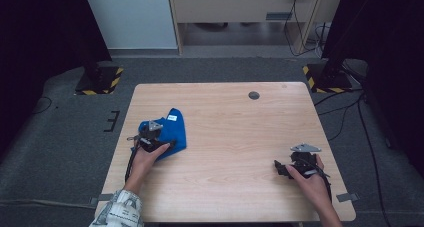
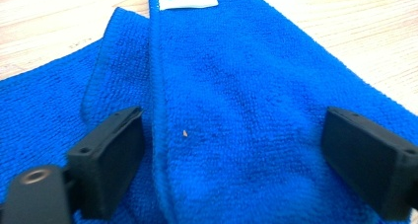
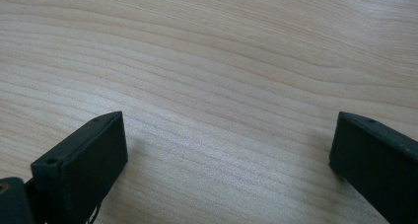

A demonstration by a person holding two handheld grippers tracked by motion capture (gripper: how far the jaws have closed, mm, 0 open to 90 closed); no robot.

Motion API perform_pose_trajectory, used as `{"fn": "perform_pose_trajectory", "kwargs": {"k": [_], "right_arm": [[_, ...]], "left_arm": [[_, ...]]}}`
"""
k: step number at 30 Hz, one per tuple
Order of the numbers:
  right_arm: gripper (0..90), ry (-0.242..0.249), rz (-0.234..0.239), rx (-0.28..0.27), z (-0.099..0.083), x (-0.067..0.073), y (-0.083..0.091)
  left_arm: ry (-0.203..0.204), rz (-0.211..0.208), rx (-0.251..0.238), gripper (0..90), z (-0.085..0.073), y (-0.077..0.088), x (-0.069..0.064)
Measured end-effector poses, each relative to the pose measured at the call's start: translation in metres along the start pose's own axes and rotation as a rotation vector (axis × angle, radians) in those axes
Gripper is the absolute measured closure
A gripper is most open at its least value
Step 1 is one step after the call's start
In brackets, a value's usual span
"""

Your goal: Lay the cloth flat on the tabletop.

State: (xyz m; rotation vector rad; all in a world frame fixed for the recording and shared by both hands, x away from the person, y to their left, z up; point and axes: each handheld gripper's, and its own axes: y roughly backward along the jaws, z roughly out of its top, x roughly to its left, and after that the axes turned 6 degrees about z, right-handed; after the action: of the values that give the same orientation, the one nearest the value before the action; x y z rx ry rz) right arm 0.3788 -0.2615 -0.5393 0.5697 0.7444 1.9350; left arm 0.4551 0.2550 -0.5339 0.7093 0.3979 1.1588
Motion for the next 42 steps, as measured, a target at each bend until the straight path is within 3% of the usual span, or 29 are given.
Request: {"fn": "perform_pose_trajectory", "kwargs": {"k": [5, 10, 15, 27, 38, 42], "right_arm": [[1.4, 0.000, 0.000, 0.000, 0.000, 0.000, 0.000], [1.3, 0.000, 0.000, 0.000, 0.000, 0.000, 0.000], [1.3, 0.001, 0.000, 0.000, 0.000, 0.000, 0.000], [1.3, 0.001, 0.000, 0.000, 0.000, 0.000, 0.000], [1.3, 0.001, 0.000, 0.000, 0.000, 0.000, 0.000], [1.3, 0.001, 0.000, 0.000, 0.000, 0.000, 0.000]], "left_arm": [[0.008, 0.006, -0.016, 31.4, -0.003, 0.006, 0.002], [0.023, 0.009, -0.043, 56.8, -0.006, 0.009, 0.004], [0.013, -0.011, -0.055, 72.1, -0.006, 0.010, 0.003], [-0.001, -0.057, -0.057, 75.3, 0.001, 0.014, -0.005], [-0.045, -0.115, -0.081, 75.9, 0.011, 0.020, -0.026], [-0.058, -0.154, -0.092, 75.9, 0.016, 0.022, -0.038]]}}
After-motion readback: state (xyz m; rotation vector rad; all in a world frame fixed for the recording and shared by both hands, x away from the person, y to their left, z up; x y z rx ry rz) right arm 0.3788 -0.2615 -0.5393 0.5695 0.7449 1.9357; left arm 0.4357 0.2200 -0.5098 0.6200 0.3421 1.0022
